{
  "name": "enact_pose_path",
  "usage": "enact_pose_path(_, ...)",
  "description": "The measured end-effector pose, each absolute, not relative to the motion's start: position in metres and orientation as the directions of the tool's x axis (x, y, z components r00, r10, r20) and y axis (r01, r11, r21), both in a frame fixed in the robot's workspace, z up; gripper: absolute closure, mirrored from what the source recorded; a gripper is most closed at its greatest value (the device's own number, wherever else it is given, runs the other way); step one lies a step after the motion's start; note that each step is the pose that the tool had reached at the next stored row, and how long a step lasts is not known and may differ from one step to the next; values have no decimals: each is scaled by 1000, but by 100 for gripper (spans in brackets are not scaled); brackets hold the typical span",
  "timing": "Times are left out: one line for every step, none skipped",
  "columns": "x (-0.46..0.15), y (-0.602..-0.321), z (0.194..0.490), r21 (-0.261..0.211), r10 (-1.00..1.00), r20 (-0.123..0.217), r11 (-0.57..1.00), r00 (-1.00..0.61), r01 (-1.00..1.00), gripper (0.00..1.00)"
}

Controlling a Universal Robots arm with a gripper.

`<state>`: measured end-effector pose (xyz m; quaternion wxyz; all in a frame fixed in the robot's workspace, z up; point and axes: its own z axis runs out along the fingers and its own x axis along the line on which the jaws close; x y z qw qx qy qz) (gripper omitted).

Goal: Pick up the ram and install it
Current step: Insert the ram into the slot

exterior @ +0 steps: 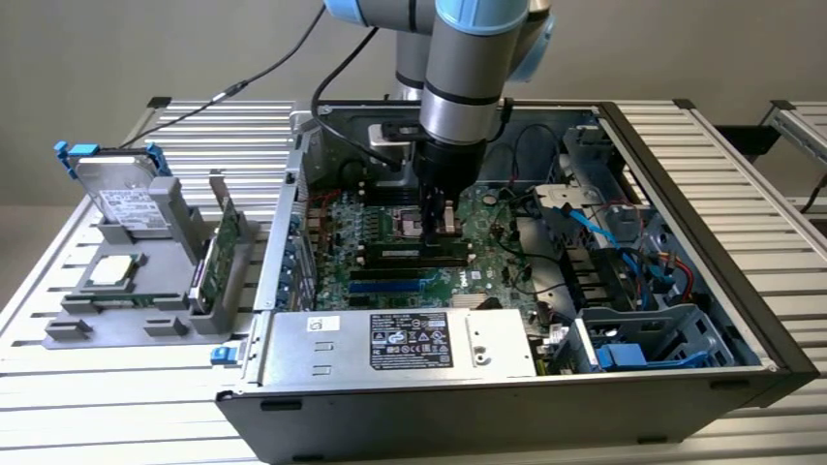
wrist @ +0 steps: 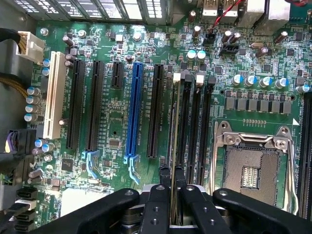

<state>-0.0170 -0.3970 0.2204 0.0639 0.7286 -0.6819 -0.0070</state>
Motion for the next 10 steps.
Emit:
enact_pose_path(-17,-397,220,103,-995,77,-62,70,-993,86)
enact_pose_path(-17,-397,220,103,-995,77,-62,70,-993,86)
enact_pose_path(-17,-397,220,103,-995,77,-62,70,-993,86)
enact_pose_path(-17,-397,220,103,-995,77,-62,70,-993,86)
enact_pose_path(-17,-397,220,103,-995,77,-62,70,-993,86)
enact_pose_path(-17,-397,219,103,-995,77,-62,70,-993,86)
enact_pose_path(-17,-397,219,103,-995,77,-61,69,-993,86)
enact_pose_path(-17,-397,219,103,-995,77,-61,69,-993,86)
enact_pose_path(-17,-397,219,103,-995,77,-61,69,-993,86)
enact_pose_path(-17,-397,218,102,-995,77,-61,69,-993,86)
